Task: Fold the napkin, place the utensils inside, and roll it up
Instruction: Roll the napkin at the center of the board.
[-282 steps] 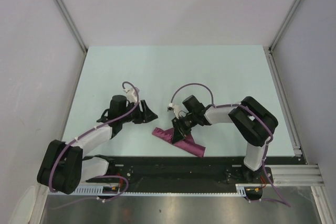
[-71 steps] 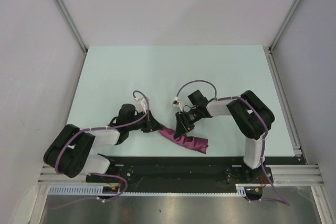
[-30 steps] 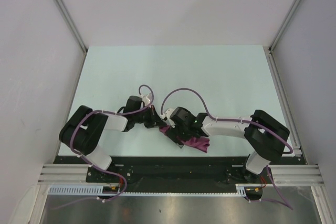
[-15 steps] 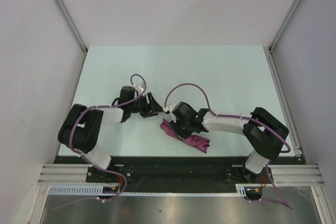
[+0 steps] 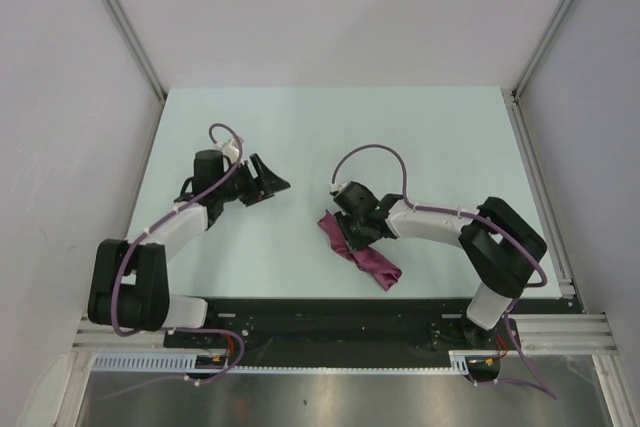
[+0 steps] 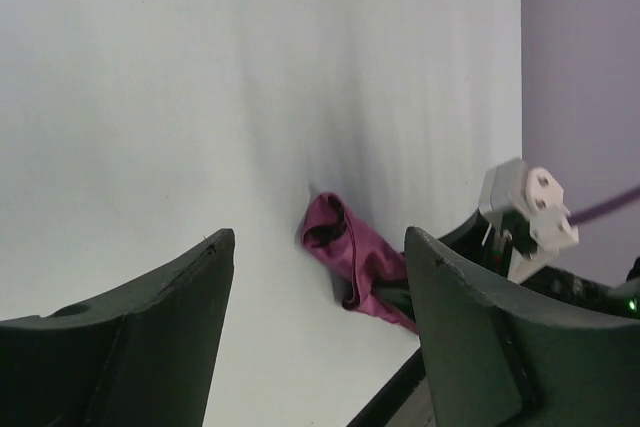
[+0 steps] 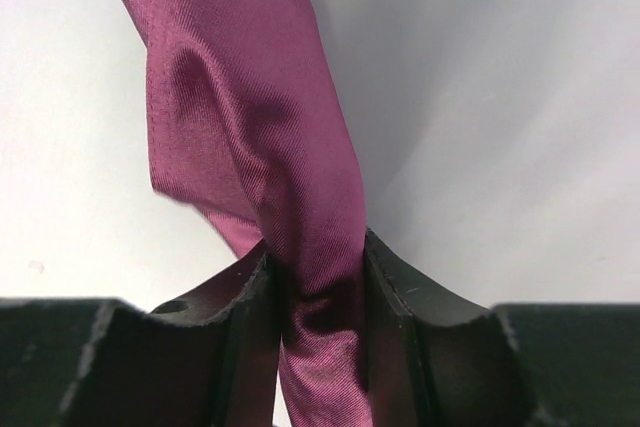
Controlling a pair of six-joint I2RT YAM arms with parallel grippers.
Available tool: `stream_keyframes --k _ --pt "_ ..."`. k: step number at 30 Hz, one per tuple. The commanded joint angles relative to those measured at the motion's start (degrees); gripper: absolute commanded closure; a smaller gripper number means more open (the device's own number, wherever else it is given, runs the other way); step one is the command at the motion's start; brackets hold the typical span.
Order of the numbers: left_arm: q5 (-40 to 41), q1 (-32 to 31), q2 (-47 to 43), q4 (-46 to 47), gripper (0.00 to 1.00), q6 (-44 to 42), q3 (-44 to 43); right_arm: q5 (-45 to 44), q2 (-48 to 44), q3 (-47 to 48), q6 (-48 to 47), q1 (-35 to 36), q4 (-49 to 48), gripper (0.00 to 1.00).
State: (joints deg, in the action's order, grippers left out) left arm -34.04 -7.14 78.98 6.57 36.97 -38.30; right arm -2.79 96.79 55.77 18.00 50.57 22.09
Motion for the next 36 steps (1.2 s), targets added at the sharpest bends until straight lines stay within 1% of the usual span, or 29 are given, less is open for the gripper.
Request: stream_keyframes --k 1,4,8,16,19,21,26,29,32,36 --pt "-0.15 1.51 -4.27 -5.16 0.27 -2.69 -2.39 -8.02 3.57 3.98 1.34 -3.54 1.56 0.63" --pt "-0.06 2.48 -6.38 -8.13 0.26 -3.92 -3.18 -8.46 5.42 7.06 0.11 -5.38 1.64 0.63" --pt "0.03 3.36 -7.79 -9.64 0.26 -4.72 -4.23 -7.67 6.56 10.31 -1.12 -5.74 1.82 0.64" --pt "-0.93 4.32 -7.35 -8.42 0.25 -4.45 -3.01 -4.16 7.53 11.91 -0.42 -2.23 2.61 0.64" --pt "-2.34 4.32 -6.47 -6.83 0.25 -3.49 -1.78 -1.35 7.71 12.0 0.63 -2.22 1.74 0.65" --pt "-2.96 4.24 -5.77 -4.2 0.25 -2.7 -1.16 1.89 7.88 11.65 0.63 -3.53 0.42 0.65" --pt "-3.58 3.89 -4.98 -1.74 0.26 -1.55 0.77 12.78 8.5 10.77 -1.91 -6.79 -2.66 0.66" --pt "-1.83 1.87 -3.84 -0.24 0.25 -1.29 1.04 17.88 9.2 10.06 -3.32 -9.34 -3.8 0.65" --pt "-0.33 -3.74 -0.34 1.77 0.25 -1.11 0.6 21.49 10.43 9.97 -5.78 -11.36 -4.24 0.65" --pt "1.34 -8.85 5.56 5.38 0.25 -0.94 -1.59 26.24 11.66 9.71 -7.71 -13.21 -4.86 0.65"
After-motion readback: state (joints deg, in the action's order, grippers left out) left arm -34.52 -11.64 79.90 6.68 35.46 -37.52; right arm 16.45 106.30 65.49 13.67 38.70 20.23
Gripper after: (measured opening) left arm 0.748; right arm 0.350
